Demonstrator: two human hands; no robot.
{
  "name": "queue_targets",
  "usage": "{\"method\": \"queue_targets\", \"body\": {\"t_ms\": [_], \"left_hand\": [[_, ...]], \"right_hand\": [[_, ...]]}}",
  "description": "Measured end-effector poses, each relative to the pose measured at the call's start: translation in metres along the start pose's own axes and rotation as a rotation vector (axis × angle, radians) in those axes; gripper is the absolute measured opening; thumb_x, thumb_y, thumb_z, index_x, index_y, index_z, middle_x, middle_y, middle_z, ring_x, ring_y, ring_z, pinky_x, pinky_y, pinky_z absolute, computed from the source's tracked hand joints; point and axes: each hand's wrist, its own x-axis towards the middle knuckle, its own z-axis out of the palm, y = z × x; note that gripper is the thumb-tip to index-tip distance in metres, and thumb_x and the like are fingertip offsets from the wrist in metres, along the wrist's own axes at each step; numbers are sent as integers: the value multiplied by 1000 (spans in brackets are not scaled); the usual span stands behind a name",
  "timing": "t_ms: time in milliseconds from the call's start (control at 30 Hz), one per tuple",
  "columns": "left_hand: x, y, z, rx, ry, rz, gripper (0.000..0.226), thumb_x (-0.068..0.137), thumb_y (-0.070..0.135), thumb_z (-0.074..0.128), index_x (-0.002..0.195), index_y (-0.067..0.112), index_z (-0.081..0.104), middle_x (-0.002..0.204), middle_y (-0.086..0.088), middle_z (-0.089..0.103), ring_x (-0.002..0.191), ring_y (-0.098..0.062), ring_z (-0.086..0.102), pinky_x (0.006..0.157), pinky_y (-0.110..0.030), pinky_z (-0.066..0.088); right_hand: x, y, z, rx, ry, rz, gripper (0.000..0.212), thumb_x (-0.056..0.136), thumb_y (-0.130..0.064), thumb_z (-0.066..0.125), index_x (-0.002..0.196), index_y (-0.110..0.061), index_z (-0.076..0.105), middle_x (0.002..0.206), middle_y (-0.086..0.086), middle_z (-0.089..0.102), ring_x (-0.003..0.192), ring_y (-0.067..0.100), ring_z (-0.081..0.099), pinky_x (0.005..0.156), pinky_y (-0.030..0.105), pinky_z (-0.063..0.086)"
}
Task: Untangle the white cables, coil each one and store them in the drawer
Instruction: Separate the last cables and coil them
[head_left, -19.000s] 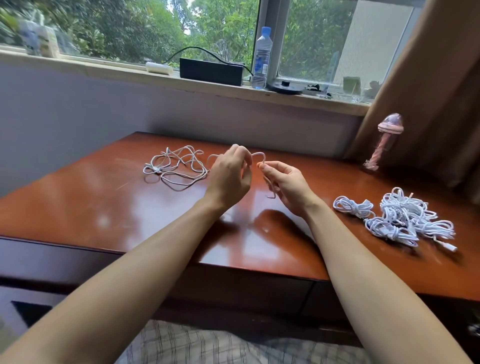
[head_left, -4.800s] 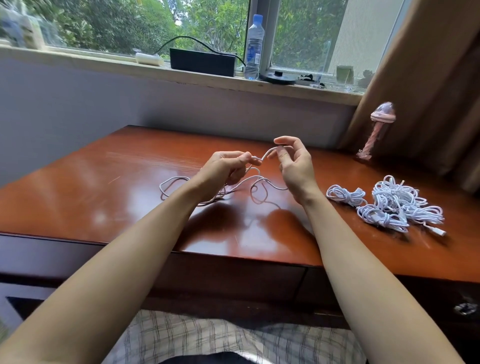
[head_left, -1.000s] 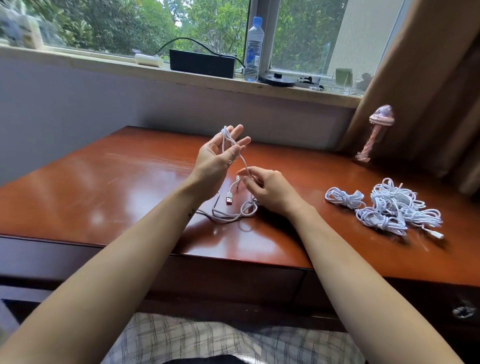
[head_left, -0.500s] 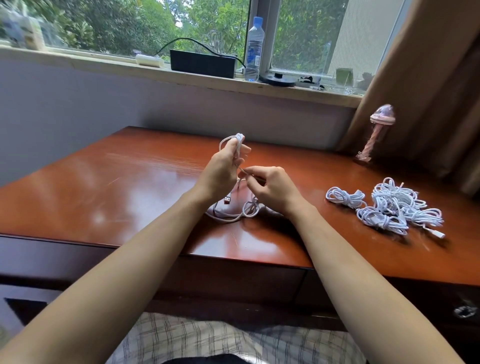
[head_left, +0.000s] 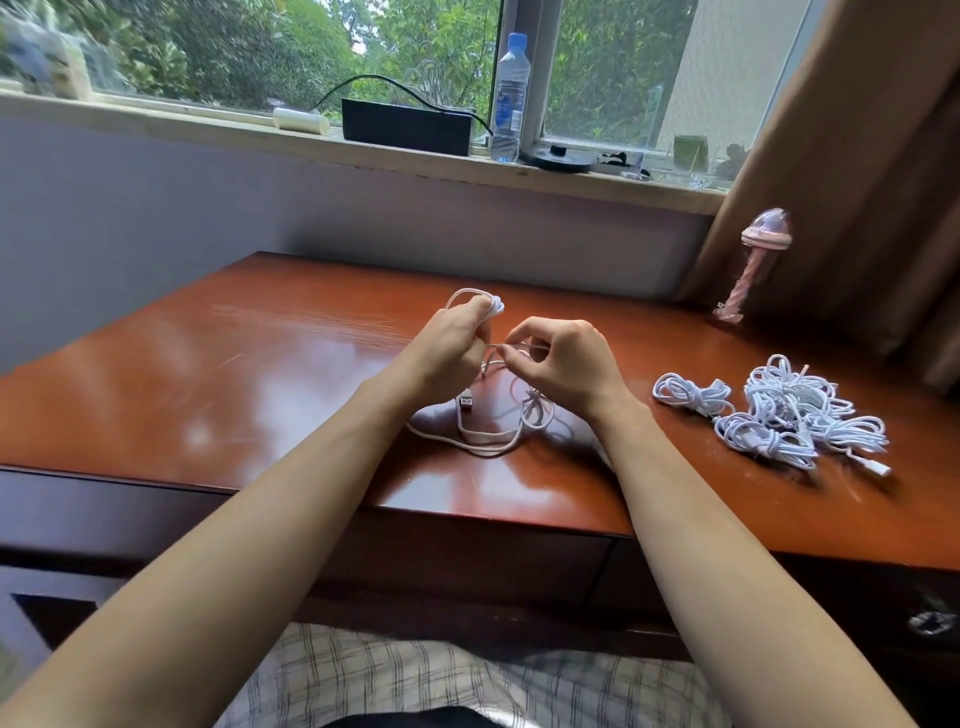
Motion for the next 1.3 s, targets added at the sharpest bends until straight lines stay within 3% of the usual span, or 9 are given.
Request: {"method": "queue_targets", "body": {"t_ms": [167, 333, 467, 600, 700, 900, 1000, 1100, 1300], "left_hand": [[-3, -1, 1, 42, -6, -17, 20, 85, 18, 49, 100, 10, 61, 79, 5, 53, 68, -17, 43, 65, -29, 32], [-4, -9, 3, 100, 15, -39, 20, 99, 23, 57, 102, 5, 64, 98, -11, 67, 78, -38, 59, 68, -38, 42], [-5, -9, 3, 43, 31, -87, 15, 98, 17, 63, 99, 3, 67, 85, -11, 69, 75, -33, 60, 68, -38, 45], [-3, 4, -5, -325, 15, -249, 16, 93, 15, 63, 78, 10, 66, 60, 12, 57, 57, -4, 47, 57, -25, 40], [-2, 21, -11, -699, 10, -349, 18, 90, 6, 57, 73, 5, 62, 58, 10, 58, 50, -2, 44, 50, -14, 34], [1, 24, -11, -1065, -43, -410, 35, 87, 15, 46, 52, 17, 49, 44, 3, 26, 51, -16, 17, 57, -37, 13], [2, 29, -14, -1316, -7, -478, 33, 92, 19, 43, 61, 8, 52, 45, 2, 27, 46, -14, 21, 53, -30, 15], [3, 29, -18, -1508, -20, -460, 27, 97, 22, 44, 82, 6, 60, 53, 1, 39, 52, -12, 31, 57, -25, 25], [7, 27, -16, -1601, 68, -425, 26, 108, 20, 39, 112, 5, 60, 101, -7, 72, 75, -13, 61, 72, -21, 51]], "right_hand": [[7, 3, -1, -36, 104, -179, 20, 87, -38, 75, 92, -19, 77, 77, -4, 66, 71, 22, 60, 70, 33, 48], [9, 4, -3, -37, 175, -221, 22, 90, -33, 74, 102, -14, 73, 81, -1, 65, 75, 23, 58, 77, 35, 46], [9, 8, -5, -33, 170, -195, 25, 91, -36, 72, 101, -13, 72, 80, -1, 62, 75, 22, 56, 76, 37, 48], [9, 8, -8, 56, 220, -105, 33, 91, -46, 69, 96, -13, 69, 79, -4, 59, 74, 19, 54, 72, 31, 44], [8, 6, -5, 65, 217, -92, 33, 91, -48, 68, 92, -15, 68, 80, -4, 62, 75, 19, 54, 71, 31, 45], [8, 3, -4, 218, 186, -37, 23, 92, -40, 71, 93, -17, 73, 85, -2, 69, 79, 16, 62, 72, 31, 50], [7, 4, -2, 248, 169, 30, 18, 91, -40, 72, 96, -22, 76, 82, 0, 70, 76, 12, 62, 71, 28, 50], [6, 5, 3, 278, 84, 78, 17, 91, -46, 67, 96, -31, 73, 81, 0, 71, 75, 17, 66, 73, 38, 54], [2, -2, 6, 286, -75, 78, 12, 96, -27, 67, 106, -25, 72, 76, -8, 69, 74, 11, 66, 80, 35, 54]]}}
